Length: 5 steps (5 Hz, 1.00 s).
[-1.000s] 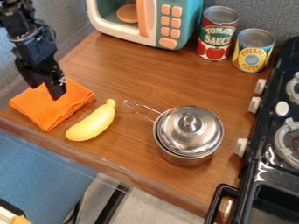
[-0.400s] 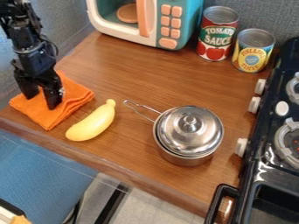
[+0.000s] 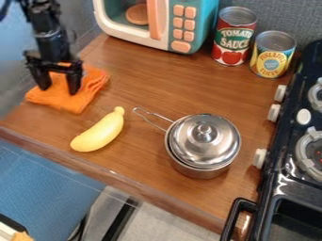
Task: Move the orange towel below the microwave
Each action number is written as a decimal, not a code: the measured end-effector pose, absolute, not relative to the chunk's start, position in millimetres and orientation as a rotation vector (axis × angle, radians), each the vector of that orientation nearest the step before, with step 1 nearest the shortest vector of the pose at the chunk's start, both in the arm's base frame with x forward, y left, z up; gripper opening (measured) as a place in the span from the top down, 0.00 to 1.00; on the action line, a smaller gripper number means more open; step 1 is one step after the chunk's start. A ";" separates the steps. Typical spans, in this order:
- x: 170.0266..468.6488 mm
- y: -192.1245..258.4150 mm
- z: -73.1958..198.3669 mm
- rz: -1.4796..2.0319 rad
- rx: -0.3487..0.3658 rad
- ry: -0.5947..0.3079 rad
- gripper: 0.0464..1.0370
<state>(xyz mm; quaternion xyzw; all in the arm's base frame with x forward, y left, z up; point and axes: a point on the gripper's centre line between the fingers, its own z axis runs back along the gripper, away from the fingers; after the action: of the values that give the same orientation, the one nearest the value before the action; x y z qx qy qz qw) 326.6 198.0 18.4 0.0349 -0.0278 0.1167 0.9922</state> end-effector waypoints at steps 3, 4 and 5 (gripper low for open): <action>398.7 145.4 19.1 0.113 0.093 -0.090 0.04; 406.7 146.6 19.7 0.165 0.097 -0.089 0.04; 410.3 144.8 21.9 0.186 0.082 -0.091 0.04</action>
<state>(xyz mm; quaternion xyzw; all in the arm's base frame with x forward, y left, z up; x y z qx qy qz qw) 410.3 144.8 21.9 0.0410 -0.0454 0.0929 0.9938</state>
